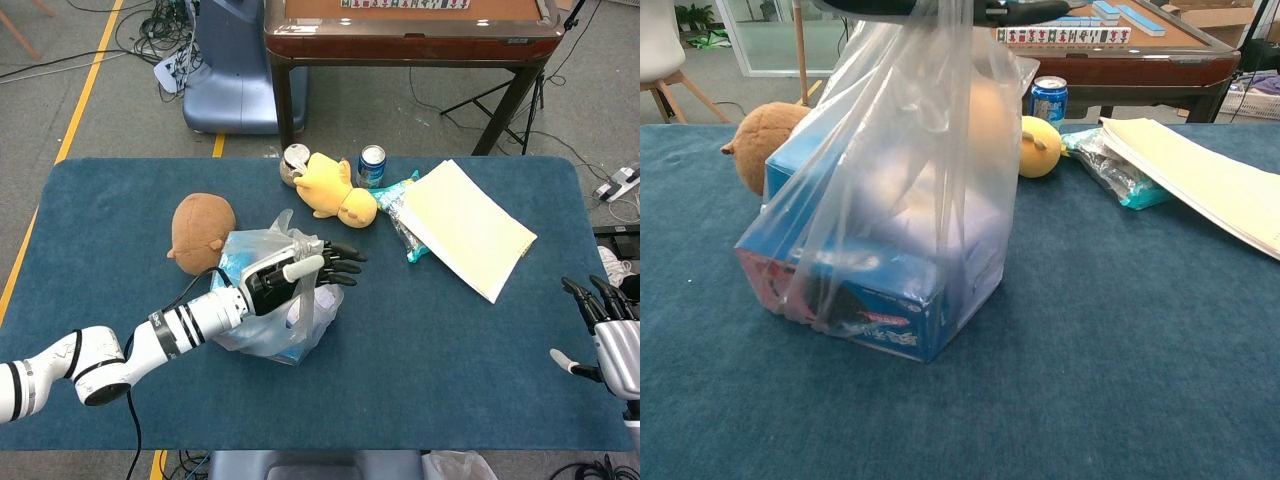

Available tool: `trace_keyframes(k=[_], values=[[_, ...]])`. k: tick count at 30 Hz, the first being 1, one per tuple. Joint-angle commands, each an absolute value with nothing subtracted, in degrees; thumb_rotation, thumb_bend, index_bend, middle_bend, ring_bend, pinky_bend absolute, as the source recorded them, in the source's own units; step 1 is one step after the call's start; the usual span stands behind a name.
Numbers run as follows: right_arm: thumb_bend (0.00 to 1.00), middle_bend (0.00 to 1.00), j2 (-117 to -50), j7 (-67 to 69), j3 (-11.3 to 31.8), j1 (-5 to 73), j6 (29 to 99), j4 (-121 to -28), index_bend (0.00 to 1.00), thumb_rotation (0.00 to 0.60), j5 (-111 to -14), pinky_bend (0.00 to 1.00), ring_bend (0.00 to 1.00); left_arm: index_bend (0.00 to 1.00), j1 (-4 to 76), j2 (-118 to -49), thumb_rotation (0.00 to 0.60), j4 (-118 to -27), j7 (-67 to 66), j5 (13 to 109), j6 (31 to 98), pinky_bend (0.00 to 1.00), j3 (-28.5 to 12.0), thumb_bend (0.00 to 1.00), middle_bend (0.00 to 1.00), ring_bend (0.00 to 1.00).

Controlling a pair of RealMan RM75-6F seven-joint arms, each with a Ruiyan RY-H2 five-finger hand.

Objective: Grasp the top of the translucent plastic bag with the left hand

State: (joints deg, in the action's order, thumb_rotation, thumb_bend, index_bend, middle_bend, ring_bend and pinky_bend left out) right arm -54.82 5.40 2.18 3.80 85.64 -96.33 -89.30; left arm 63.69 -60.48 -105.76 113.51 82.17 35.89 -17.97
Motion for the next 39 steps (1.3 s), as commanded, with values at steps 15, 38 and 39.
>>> trace_keyframes(k=[15,38,39], values=[[0.12,0.21,-55.31,5.90,2.18,3.93,85.56,-95.84,0.06,0.600,-89.62,0.11,0.03,0.46,63.70,-48.48,0.600,-115.84,118.63,81.47,26.10,1.00,-19.80,0.33,0.58,0.64],[0.11,0.21,-55.64,5.82,1.70,3.59,86.62,-96.32,0.06,0.600,-91.21,0.11,0.03,0.53,52.23,-33.65,0.600,-123.61,113.29,72.81,30.42,1.00,-31.65,0.60,0.76,0.85],[0.11,0.21,-55.61,5.77,1.67,3.55,86.66,-96.38,0.06,0.600,-91.23,0.11,0.03,0.52,51.51,-32.99,0.600,-123.69,113.85,73.06,30.84,1.00,-32.30,0.60,0.76,0.85]])
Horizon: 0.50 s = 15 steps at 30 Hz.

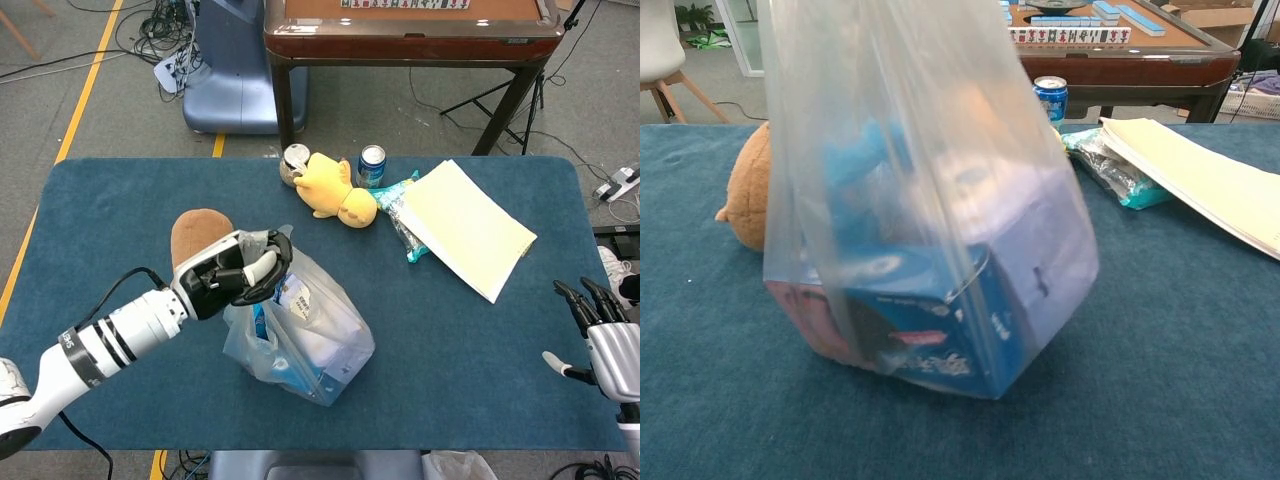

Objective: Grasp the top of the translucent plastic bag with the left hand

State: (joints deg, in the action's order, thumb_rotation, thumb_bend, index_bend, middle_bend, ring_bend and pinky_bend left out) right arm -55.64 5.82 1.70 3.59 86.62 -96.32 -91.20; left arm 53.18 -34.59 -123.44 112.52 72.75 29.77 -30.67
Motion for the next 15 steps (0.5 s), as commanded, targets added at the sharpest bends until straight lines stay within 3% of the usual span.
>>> trace_keyframes(k=[1,15], values=[[0.11,0.21,-55.56,5.71,1.65,3.49,86.77,-96.44,0.06,0.600,-91.29,0.11,0.03,0.52,50.58,-32.10,0.600,-123.68,114.64,73.37,31.44,1.00,-33.17,0.60,0.76,0.85],[0.12,0.21,-55.46,5.01,1.75,3.77,86.41,-97.21,0.06,0.600,-91.36,0.11,0.03,0.51,45.78,-26.76,0.600,-120.90,124.01,76.96,32.69,1.00,-38.81,0.59,0.76,0.84]])
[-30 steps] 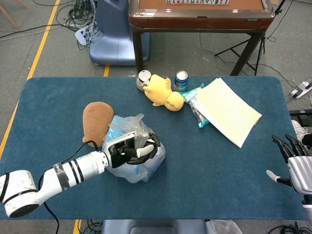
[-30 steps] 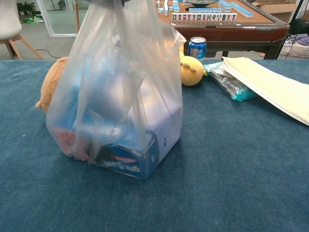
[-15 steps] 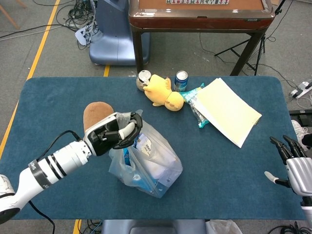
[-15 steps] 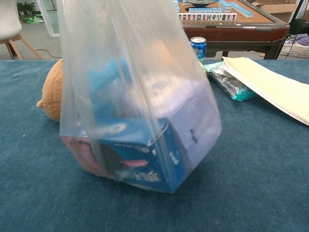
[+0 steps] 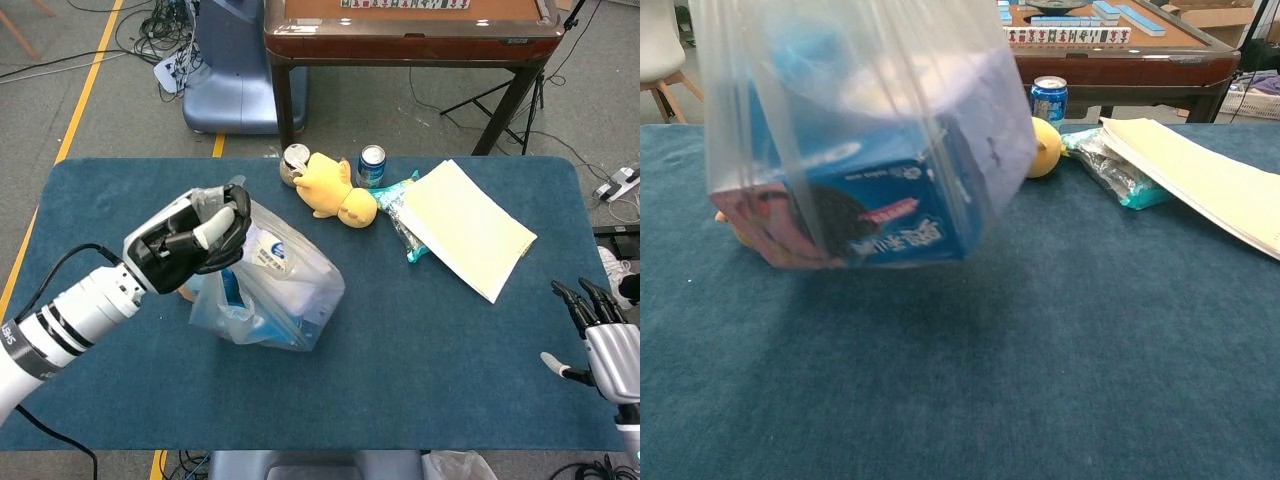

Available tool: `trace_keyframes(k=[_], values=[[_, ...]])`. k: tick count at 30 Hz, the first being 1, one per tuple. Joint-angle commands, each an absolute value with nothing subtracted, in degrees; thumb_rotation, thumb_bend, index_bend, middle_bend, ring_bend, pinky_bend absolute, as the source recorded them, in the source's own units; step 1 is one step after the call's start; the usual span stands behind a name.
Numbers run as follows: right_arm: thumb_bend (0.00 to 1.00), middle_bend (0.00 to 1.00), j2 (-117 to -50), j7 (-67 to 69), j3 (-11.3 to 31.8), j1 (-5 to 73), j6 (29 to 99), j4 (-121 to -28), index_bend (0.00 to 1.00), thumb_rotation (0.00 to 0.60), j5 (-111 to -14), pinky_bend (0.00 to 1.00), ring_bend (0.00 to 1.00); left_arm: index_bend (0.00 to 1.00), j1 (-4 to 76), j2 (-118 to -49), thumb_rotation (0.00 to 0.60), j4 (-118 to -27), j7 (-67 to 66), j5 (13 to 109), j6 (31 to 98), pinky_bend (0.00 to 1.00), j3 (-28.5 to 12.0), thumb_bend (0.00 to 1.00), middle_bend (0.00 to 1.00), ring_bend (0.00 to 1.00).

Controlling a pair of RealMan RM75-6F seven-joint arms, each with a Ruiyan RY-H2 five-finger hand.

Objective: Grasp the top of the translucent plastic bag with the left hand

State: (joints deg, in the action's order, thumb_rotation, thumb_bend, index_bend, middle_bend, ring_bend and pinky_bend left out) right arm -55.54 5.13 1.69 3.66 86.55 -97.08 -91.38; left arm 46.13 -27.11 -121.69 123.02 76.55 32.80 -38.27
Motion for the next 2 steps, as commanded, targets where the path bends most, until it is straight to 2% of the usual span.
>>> trace_keyframes(k=[1,2], values=[[0.12,0.21,-55.42,4.95,1.78,3.84,86.34,-97.30,0.06,0.600,-91.35,0.11,0.03,0.51,45.67,-26.78,0.600,-120.64,124.52,77.20,32.75,1.00,-38.94,0.59,0.76,0.84],[0.12,0.21,-55.40,4.89,1.81,3.90,86.27,-97.38,0.06,0.600,-91.34,0.11,0.03,0.51,45.57,-26.83,0.600,-120.33,125.09,77.48,32.74,1.00,-39.03,0.59,0.76,0.84]])
